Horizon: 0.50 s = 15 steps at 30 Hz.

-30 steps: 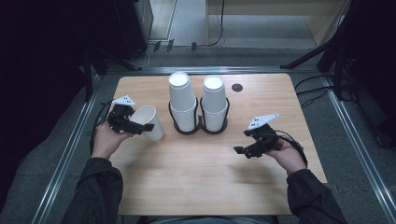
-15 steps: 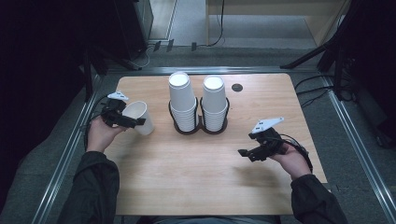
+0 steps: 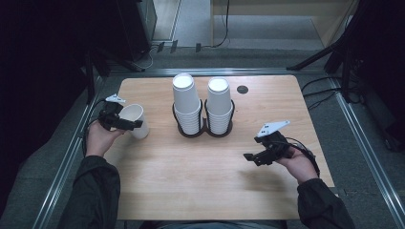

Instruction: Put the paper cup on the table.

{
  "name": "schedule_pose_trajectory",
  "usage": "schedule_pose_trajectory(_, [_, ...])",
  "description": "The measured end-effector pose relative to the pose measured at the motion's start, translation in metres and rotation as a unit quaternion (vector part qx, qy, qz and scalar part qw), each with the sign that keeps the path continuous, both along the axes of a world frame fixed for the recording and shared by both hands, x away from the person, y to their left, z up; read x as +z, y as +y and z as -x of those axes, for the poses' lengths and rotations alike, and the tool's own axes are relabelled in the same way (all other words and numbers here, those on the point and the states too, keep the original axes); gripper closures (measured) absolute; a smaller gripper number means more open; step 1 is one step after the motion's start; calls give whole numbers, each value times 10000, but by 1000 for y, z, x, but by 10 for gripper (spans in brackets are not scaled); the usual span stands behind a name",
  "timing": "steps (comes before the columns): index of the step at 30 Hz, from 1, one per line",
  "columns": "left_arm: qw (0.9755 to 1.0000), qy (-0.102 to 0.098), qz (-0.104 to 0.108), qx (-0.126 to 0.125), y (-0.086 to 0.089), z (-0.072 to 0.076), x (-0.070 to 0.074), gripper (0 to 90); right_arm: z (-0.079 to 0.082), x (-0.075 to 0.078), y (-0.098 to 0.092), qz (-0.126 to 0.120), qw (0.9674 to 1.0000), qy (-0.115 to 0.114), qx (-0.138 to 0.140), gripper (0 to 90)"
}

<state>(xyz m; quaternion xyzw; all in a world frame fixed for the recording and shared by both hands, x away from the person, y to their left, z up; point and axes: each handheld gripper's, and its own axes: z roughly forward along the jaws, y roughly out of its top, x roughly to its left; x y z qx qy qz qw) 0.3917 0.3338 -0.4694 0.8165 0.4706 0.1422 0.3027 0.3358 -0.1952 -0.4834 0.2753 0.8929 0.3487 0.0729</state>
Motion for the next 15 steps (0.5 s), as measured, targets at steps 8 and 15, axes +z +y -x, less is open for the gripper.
schedule_pose_trajectory(8, [10000,-12,79,57,-1,0,-3,81,0,1,0,-9,10000,12,1,196])
schedule_pose_trajectory(15, [9995,160,277,54,-2,-2,-5,3,0,1,-1,8,10000,-4,-14,196])
